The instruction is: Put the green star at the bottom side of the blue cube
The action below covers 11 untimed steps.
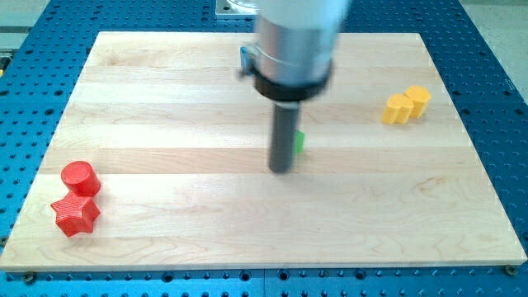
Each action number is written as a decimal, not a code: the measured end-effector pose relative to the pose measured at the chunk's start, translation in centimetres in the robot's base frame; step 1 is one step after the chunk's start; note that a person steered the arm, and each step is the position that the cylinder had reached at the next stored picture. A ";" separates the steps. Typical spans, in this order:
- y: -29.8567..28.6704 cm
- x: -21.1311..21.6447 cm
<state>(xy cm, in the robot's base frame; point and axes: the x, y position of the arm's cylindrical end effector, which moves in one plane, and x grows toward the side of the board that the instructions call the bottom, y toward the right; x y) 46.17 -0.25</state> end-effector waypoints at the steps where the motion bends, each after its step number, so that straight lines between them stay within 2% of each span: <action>1: -3.2 -4.2; 2: -0.9 1.5; 3: 3.9 2.5; 5: 0.9 -9.7; 7: -0.1 -12.8; 8: 1.7 -13.0; 9: 9.2 -12.5; 11: 29.8 -12.6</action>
